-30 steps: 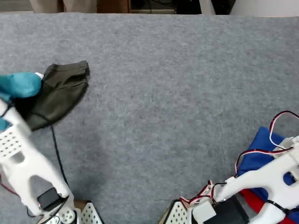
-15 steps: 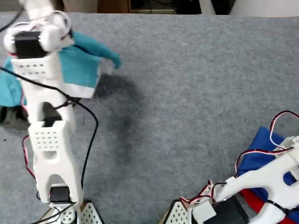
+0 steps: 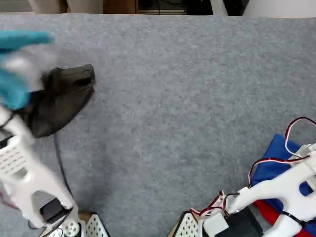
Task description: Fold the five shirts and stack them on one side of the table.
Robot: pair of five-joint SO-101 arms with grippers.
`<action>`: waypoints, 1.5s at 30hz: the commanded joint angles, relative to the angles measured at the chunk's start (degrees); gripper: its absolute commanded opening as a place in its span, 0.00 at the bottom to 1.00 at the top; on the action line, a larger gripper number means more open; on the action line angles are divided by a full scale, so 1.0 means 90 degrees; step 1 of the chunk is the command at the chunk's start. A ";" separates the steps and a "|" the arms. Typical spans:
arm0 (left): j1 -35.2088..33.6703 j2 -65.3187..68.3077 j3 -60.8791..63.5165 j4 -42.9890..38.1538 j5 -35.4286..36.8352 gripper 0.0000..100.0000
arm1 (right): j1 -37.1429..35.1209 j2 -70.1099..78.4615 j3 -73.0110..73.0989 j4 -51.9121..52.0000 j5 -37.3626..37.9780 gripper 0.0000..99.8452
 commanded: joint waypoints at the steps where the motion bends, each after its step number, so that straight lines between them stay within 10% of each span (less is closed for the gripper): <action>1: -0.1094 -0.0190 0.0215 -0.0254 -0.0020 0.02 | -0.0298 -0.0239 -0.0132 -0.0088 -0.0059 0.04; 14: -0.1700 0.0904 0.0684 0.1426 -0.0029 0.27 | -0.0874 -0.0239 0.0200 -0.0088 -0.0059 0.04; 22: -0.2042 0.1060 0.0742 0.1416 -0.0039 0.24 | -0.0845 -0.0239 0.0210 -0.0088 -0.0059 0.04; 28: -0.2168 0.1519 0.0684 0.1407 -0.0039 0.01 | -0.0864 -0.0239 0.0210 -0.0088 -0.0059 0.04; 45: -0.0987 -0.1792 -0.0215 0.1104 0.0674 0.02 | -0.0835 -0.0239 0.0239 -0.0039 -0.0059 0.04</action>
